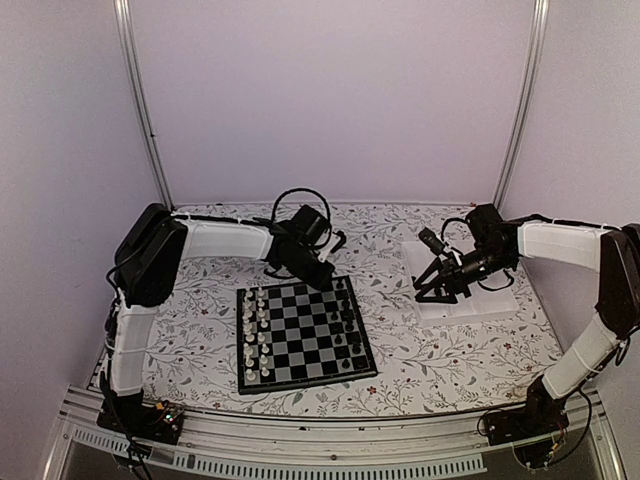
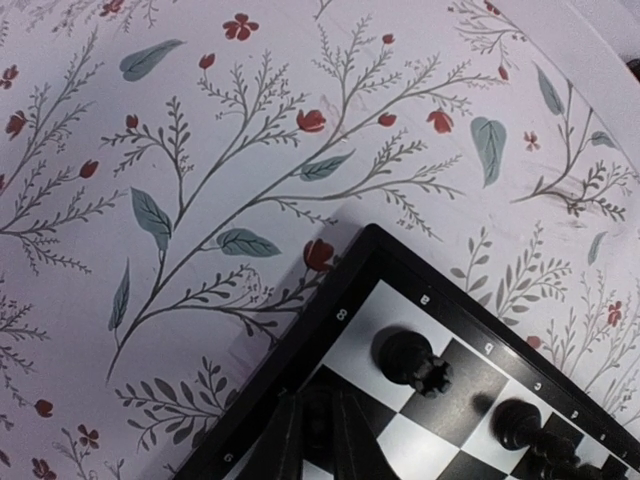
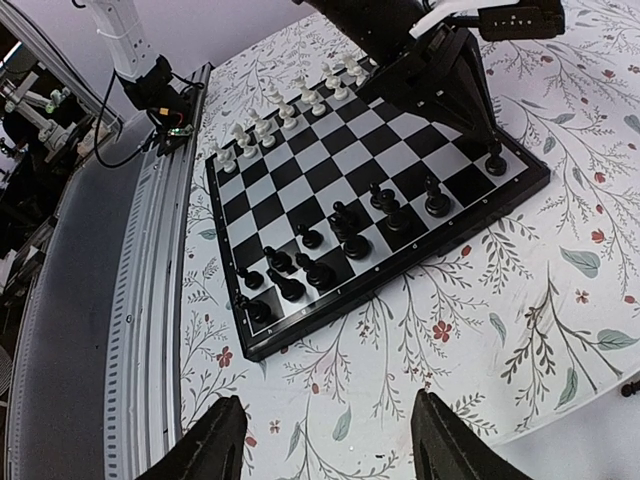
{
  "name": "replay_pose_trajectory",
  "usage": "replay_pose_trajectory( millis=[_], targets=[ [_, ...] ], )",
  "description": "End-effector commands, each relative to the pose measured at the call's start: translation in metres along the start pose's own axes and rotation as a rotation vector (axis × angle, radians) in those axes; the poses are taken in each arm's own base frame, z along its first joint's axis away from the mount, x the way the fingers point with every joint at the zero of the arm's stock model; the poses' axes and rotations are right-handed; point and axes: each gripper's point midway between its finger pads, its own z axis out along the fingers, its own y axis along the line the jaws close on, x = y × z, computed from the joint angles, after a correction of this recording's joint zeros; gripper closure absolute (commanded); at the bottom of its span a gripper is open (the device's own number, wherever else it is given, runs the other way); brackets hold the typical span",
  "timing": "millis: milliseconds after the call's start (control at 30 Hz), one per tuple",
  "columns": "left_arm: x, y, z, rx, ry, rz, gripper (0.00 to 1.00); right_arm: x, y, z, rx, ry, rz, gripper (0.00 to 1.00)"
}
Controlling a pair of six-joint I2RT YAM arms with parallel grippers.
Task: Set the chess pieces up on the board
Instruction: Place the chess piece on the chessboard, then pick up the chess piece from the storage box.
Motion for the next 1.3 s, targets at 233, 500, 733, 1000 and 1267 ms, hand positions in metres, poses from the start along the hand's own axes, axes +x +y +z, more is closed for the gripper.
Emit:
replay_pose_trajectory(
  millis=[233, 500, 733, 1000, 1267],
  targets=[
    [0.007, 0.003, -0.015, 0.010, 0.011, -0.025, 0.87, -0.009, 0.000, -0.002, -0.027, -0.021, -0.005, 0.41],
    [0.003, 0.002, -0.021, 0.000, 0.004, -0.023, 0.74, -0.031, -0.009, -0.013, 0.044, -0.022, -0.043, 0.40],
    [-0.024, -0.002, -0.065, -0.030, -0.080, 0.002, 0.66, -0.117, -0.062, -0.096, 0.488, -0.068, -0.265, 0.16],
    [-0.042, -0.015, -0.122, -0.093, -0.189, 0.039, 0.64, -0.113, -0.101, -0.117, 0.410, -0.029, -0.258, 0.23],
    [-0.052, -0.076, -0.159, -0.034, -0.342, 0.197, 0.63, -0.046, -0.141, -0.089, 0.415, 0.235, -0.376, 0.54]
  ],
)
